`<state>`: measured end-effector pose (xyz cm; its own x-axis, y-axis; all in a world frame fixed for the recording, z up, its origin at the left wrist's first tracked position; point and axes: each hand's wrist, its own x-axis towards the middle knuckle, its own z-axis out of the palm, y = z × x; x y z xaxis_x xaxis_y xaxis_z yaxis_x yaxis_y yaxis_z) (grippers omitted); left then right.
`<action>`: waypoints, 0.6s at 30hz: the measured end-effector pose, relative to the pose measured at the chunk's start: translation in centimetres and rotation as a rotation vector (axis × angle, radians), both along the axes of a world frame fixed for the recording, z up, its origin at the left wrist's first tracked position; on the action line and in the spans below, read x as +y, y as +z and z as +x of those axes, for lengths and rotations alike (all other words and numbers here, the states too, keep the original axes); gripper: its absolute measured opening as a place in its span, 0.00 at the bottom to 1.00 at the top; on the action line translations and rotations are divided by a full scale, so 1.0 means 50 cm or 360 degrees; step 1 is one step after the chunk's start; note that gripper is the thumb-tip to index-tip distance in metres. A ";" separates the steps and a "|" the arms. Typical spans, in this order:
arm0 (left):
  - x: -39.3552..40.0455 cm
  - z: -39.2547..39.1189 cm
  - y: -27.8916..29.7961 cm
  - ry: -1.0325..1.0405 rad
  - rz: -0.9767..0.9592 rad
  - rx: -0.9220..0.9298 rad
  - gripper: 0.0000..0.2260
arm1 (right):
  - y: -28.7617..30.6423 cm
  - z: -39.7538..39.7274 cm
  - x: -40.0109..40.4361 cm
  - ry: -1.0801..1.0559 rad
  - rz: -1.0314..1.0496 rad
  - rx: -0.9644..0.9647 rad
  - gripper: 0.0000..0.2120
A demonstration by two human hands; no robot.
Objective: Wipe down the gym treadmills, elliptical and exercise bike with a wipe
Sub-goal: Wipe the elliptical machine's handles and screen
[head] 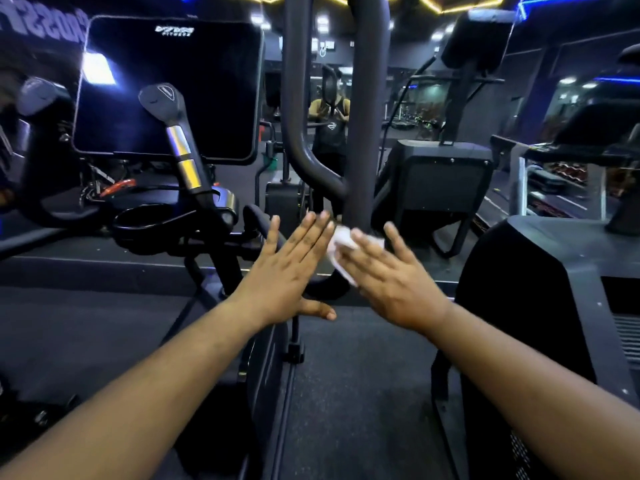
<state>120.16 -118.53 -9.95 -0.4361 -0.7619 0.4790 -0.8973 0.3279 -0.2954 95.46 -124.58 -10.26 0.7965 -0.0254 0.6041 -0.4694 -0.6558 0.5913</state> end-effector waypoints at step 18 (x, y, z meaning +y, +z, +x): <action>-0.009 -0.070 0.128 0.0381 -0.0249 0.0116 0.53 | 0.250 0.082 -0.069 0.0081 0.0863 -0.0716 0.28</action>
<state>116.68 -118.95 -3.53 -0.2131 -0.7531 0.6224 -0.9644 0.0601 -0.2575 99.55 -128.05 2.23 0.4807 -0.3851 0.7878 -0.5524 -0.8307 -0.0690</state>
